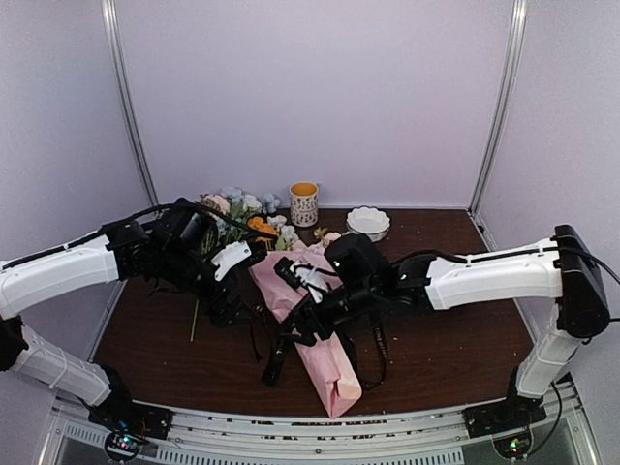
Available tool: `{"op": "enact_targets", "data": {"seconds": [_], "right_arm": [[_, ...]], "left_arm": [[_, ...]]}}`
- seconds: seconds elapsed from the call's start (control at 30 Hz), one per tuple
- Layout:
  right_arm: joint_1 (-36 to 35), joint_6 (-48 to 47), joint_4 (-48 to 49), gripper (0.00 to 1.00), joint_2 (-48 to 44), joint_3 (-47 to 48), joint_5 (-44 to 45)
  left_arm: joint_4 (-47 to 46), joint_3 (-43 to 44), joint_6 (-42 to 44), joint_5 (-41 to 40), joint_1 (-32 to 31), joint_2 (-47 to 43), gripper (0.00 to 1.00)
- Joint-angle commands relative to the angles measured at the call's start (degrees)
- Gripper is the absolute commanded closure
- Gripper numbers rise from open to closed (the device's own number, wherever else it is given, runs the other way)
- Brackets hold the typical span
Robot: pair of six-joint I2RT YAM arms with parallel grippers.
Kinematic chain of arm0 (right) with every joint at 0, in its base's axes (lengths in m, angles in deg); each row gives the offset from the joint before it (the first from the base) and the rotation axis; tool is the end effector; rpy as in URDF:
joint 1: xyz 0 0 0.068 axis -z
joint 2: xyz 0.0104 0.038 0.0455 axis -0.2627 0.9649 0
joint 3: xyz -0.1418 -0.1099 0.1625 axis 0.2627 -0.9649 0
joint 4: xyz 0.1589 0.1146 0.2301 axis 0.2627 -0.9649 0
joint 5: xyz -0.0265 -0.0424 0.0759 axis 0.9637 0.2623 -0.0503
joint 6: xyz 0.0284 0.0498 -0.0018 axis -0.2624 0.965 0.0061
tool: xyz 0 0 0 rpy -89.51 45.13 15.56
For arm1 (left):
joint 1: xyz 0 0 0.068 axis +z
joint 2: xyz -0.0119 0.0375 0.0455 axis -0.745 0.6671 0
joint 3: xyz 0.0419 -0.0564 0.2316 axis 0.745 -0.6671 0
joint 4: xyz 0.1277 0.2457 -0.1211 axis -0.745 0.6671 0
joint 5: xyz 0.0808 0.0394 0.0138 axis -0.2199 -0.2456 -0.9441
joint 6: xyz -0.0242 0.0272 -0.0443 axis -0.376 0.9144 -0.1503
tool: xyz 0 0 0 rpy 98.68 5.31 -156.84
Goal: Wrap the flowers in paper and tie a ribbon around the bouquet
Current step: Place the left side of the half-tied ribbon at the center of the board.
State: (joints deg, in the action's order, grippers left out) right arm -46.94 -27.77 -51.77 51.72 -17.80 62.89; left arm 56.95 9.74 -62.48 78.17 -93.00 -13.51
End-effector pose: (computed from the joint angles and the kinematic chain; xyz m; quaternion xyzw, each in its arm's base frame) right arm 0.1779 0.3763 0.1910 -0.4467 0.7425 0.4429 0.2305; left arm 0.2155 -0.2296 0.2396 0.4335 0.8349 -0.2261 0.2529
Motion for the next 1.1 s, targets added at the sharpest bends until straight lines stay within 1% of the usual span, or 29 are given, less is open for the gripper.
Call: {"op": "enact_targets", "data": {"seconds": [0.0,0.1,0.2,0.23,0.27,0.37,0.4,0.47,0.53,0.6,0.67,0.77,0.83,0.87,0.9,0.97,1.0,1.03,1.07], "right_arm": [[-1.5,5.6,11.3,0.35,3.2,2.1,-0.2],[-1.5,8.9,15.9,0.46,5.5,1.6,2.5],[-1.5,11.3,19.3,0.46,7.6,2.1,0.8],[-1.5,11.6,19.4,0.49,8.2,2.5,0.7],[-1.5,11.6,19.2,0.58,8.7,2.6,1.1],[-1.1,11.9,17.5,0.98,8.9,2.7,4.9],[-0.6,12.3,16.7,1.00,9.0,2.9,6.3],[1.0,14.3,14.9,1.00,10.0,4.0,8.6],[2.7,15.9,11.3,1.00,12.3,7.1,9.6],[2.6,14.3,6.8,1.00,14.9,11.6,10.9],[1.4,11.9,3.9,1.00,16.9,15.1,10.2],[-0.6,8.9,-0.9,1.00,17.6,18.0,11.9],[-1.0,8.2,-1.2,1.00,17.1,17.9,10.5],[-1.2,6.7,-2.2,0.92,16.9,18.8,9.1],[-1.8,4.4,-5.2,0.73,17.0,20.7,7.7],[-3.7,-2.6,-16.9,0.34,17.0,25.5,7.8],[-4.7,-5.0,-21.4,0.18,16.5,27.1,9.2],[-5.7,-6.5,-24.2,0.06,14.8,27.1,10.4],[-6.0,-6.9,-25.2,0.01,12.6,25.8,11.0]], "left_arm": [[-3.2,-1.3,-1.3,0.7,-0.1,-1.8,0.02],[-4.1,-1.7,-1.4,0.9,0.0,-2.4,0.02],[-4.0,-1.7,-1.6,0.7,0.1,-2.5,0.02],[-3.8,-1.7,-1.6,0.6,0.1,-2.4,0.02],[-3.6,-1.6,-1.5,0.7,0.2,-2.4,0.02],[-3.2,-1.7,-1.7,1.4,0.4,-3.3,0.02],[-3.3,-1.8,-1.7,2.3,0.5,-4.1,0.02],[-4.1,-2.3,-1.3,5.5,0.6,-6.0,0.02],[-6.3,-3.1,-1.4,9.0,0.6,-8.5,0.02],[-8.9,-3.6,-2.1,13.1,0.5,-11.1,0.02],[-11.8,-4.2,-2.9,15.5,0.5,-14.5,0.02],[-17.5,-6.4,-3.7,15.5,0.5,-22.3,0.02],[-20.7,-8.3,-5.3,10.7,0.6,-26.6,0.02],[-20.3,-8.3,-6.0,6.9,0.6,-27.2,0.02],[-18.9,-7.7,-6.5,3.4,0.7,-26.8,0.02],[-15.9,-5.8,-7.3,-3.0,0.7,-24.4,0.02],[-15.0,-4.9,-7.8,-5.3,0.7,-23.2,0.02],[-14.8,-4.4,-7.9,-7.1,0.7,-22.3,0.02],[-15.1,-4.4,-7.9,-8.2,0.8,-21.8,0.02]]}}
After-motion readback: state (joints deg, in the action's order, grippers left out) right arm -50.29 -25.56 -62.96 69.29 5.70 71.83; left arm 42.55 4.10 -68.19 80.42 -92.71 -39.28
